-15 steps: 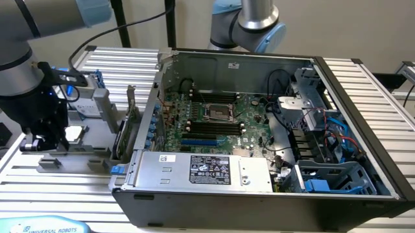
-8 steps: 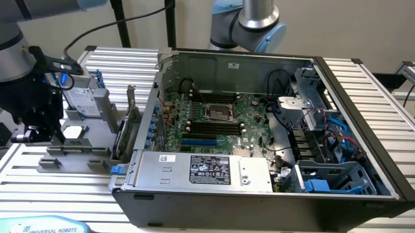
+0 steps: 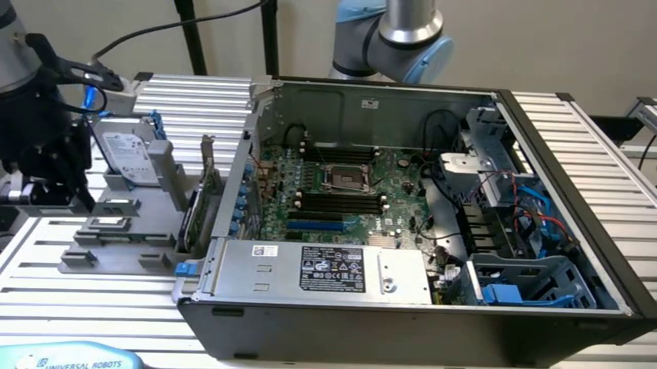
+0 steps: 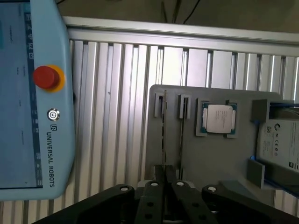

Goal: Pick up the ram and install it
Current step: 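Pick up the ram and move it above insertion slot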

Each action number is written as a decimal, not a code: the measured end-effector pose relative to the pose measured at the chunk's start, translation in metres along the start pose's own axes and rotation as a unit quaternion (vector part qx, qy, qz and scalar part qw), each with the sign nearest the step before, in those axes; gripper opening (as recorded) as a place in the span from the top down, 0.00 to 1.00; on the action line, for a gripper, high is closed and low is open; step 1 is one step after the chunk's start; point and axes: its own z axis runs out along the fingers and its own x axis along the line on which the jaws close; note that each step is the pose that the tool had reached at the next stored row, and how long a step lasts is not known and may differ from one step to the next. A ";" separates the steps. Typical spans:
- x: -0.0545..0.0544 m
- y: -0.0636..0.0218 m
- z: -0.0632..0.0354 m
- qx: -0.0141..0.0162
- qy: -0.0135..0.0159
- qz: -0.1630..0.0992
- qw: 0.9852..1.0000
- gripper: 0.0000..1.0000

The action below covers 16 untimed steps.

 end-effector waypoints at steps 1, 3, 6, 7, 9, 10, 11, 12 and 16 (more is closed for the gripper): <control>0.000 -0.0006 -0.0041 0.000 0.000 0.000 1.000 0.87; -0.001 -0.0020 -0.0117 0.000 0.000 0.000 1.000 0.87; -0.002 -0.0062 -0.0203 0.000 0.000 0.000 1.000 0.87; -0.002 -0.0078 -0.0225 0.000 0.000 0.000 1.000 0.87; -0.003 -0.0111 -0.0266 0.000 0.000 0.000 1.000 0.87; -0.003 -0.0130 -0.0284 0.000 0.000 0.000 1.000 0.87; -0.004 -0.0149 -0.0302 0.000 0.000 0.000 1.000 0.87; -0.004 -0.0168 -0.0320 0.000 0.000 0.000 1.000 0.87; -0.005 -0.0260 -0.0377 0.000 0.000 0.000 1.000 0.87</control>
